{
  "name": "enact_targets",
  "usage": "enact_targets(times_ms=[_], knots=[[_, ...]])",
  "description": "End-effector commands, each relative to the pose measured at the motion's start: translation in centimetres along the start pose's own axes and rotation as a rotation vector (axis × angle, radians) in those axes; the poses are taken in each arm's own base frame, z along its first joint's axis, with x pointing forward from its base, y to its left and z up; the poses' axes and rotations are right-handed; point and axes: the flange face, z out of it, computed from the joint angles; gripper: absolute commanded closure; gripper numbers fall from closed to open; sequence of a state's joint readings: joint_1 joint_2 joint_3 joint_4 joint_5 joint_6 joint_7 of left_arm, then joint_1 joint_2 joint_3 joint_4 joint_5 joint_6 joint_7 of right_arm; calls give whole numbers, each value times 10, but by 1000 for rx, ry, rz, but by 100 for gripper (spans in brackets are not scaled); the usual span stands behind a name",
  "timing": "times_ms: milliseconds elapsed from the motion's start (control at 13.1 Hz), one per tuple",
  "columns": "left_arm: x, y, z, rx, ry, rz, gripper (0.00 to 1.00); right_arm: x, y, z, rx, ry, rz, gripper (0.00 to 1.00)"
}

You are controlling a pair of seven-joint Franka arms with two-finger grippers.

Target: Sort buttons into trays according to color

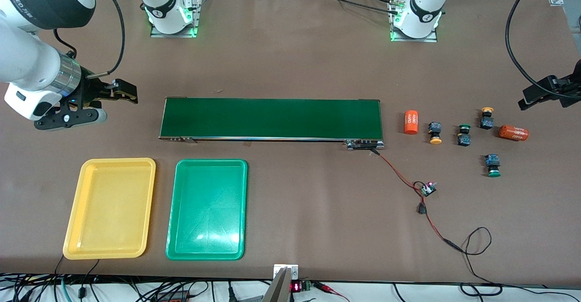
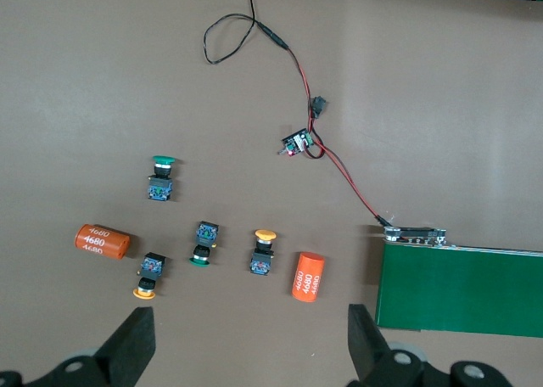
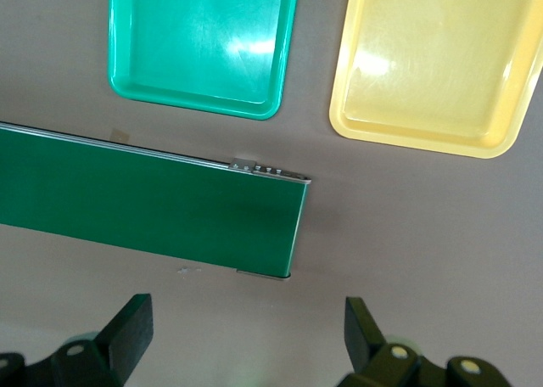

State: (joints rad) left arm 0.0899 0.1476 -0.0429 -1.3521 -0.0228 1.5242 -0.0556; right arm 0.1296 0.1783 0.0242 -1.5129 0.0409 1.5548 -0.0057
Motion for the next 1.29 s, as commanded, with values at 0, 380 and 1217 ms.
enact_targets(times_ms=[0, 380, 1217], knots=[[-2, -1, -3, -9, 0, -6, 0, 0, 9, -5, -1, 8, 4, 0], [4, -8, 7, -12, -9, -26, 0, -21, 27, -32, -14, 27, 30, 0], [59, 14, 177, -17, -243, 16, 0, -27, 22, -20, -11, -37, 36, 0]])
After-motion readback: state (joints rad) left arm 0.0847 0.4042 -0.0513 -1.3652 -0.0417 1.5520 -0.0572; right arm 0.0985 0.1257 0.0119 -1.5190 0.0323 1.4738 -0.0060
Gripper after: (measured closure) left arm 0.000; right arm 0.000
